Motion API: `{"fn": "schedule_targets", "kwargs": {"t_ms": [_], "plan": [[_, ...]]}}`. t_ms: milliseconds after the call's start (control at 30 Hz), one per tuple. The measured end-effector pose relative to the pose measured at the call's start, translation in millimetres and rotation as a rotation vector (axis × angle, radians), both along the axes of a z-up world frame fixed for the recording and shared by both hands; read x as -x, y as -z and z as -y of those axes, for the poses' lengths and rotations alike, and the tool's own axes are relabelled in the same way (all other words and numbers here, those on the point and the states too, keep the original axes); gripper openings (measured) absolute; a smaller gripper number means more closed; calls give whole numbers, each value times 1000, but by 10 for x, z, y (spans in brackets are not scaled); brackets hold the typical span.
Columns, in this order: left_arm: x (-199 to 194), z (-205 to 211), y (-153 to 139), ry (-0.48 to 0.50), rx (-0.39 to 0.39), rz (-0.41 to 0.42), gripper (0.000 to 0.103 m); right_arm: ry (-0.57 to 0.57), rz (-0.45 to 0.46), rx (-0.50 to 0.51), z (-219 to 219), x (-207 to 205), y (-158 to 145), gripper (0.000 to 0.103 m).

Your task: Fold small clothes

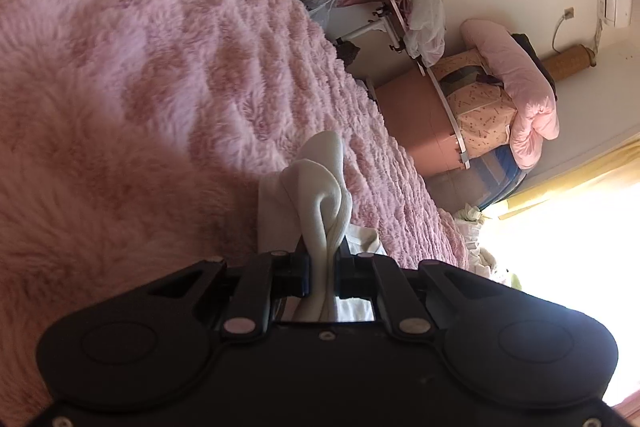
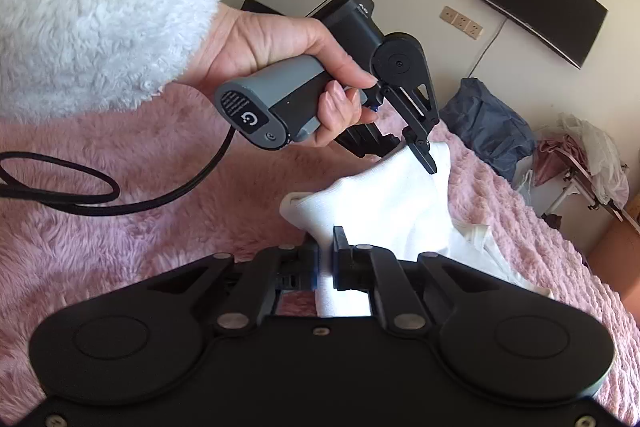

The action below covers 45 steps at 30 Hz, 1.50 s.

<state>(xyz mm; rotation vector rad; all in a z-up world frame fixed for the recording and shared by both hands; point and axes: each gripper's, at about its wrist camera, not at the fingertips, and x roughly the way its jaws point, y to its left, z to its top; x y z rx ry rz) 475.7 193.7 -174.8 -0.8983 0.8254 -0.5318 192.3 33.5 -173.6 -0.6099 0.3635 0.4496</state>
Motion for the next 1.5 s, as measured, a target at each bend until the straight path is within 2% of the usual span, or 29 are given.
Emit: {"fn": "schedule_targets", "kwargs": {"t_ms": [133, 333, 433, 700, 867, 1033, 1167, 1367, 1500], "plan": [[-84, 459, -214, 34, -43, 28, 6, 59, 49, -60, 340, 20, -181, 5], [-195, 1195, -318, 60, -5, 43, 6, 154, 108, -111, 1005, -1, -422, 5], [-256, 1645, -343, 98, -3, 43, 6, 201, 92, -147, 1391, -51, -489, 5], [-416, 2909, -231, 214, -56, 30, 6, 349, 83, -199, 2228, -39, -361, 5], [-467, 3545, -56, 257, -85, 7, 6, 469, 21, -294, 2753, -126, -250, 5], [-472, 3992, 153, 285, -158, -28, 6, 544, -45, -338, 3139, -149, -64, 5], [-479, 4162, 263, 289, -187, -40, 6, 583, -81, -372, 3308, -110, 98, 5], [-505, 4276, 258, 291, -219, -33, 6, 615, -96, -420, 3427, -65, 231, 5], [-495, 4444, 282, 302, -292, -14, 6, 638, -110, -439, 3452, -16, 282, 5]]}}
